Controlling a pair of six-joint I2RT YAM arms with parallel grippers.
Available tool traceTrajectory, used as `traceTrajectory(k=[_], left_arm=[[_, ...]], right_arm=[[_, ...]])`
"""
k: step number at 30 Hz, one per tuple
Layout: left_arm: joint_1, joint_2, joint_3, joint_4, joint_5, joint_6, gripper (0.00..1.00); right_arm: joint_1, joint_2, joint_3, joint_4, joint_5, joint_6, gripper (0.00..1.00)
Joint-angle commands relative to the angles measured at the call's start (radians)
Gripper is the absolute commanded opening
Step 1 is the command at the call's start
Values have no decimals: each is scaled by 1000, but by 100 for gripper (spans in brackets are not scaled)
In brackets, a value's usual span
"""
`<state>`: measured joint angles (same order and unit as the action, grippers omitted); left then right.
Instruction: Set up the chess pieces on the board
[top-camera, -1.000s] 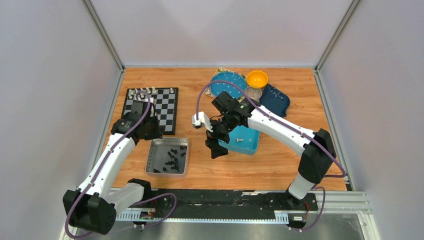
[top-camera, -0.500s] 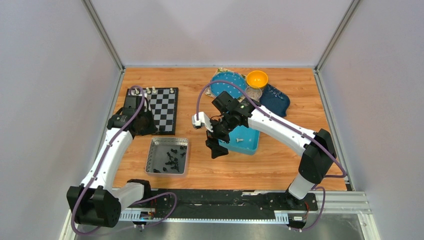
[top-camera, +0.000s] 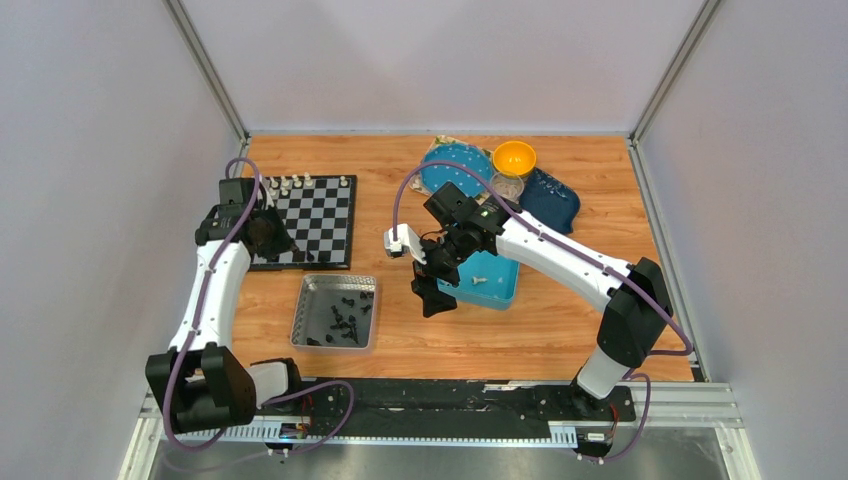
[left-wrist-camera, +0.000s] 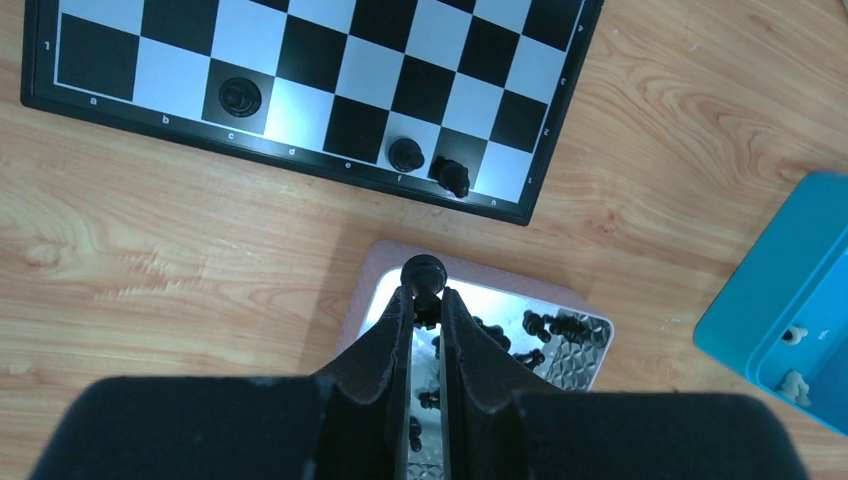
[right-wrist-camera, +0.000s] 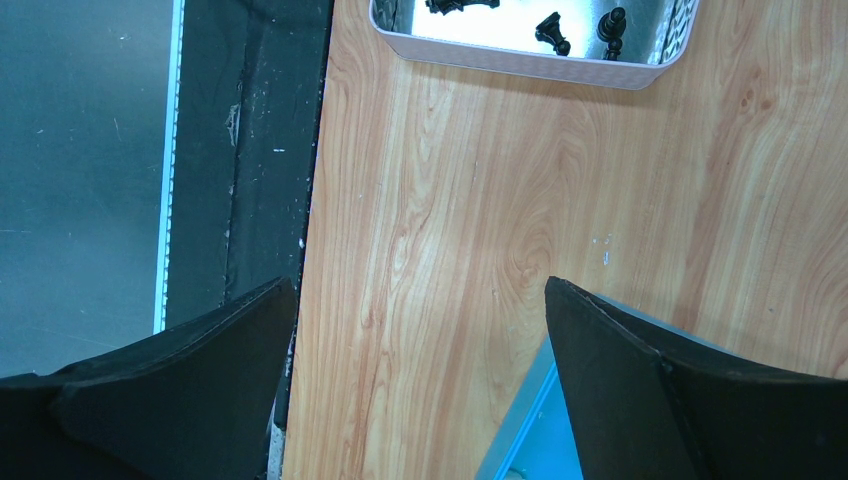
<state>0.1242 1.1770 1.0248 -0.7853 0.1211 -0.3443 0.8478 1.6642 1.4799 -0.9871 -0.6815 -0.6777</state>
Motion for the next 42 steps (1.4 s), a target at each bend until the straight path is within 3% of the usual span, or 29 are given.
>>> traceTrajectory(k=[1, 22, 42], left_arm=[[41, 44, 55, 46, 14, 34, 6], [268, 263, 38, 241, -104, -7, 6], [334, 493, 138, 290, -166, 5, 7]], right_arm=[[5, -43, 8, 16, -12, -2, 99], [7, -14, 33, 13, -38, 17, 99], [-12, 8, 43, 11, -21, 17, 99]])
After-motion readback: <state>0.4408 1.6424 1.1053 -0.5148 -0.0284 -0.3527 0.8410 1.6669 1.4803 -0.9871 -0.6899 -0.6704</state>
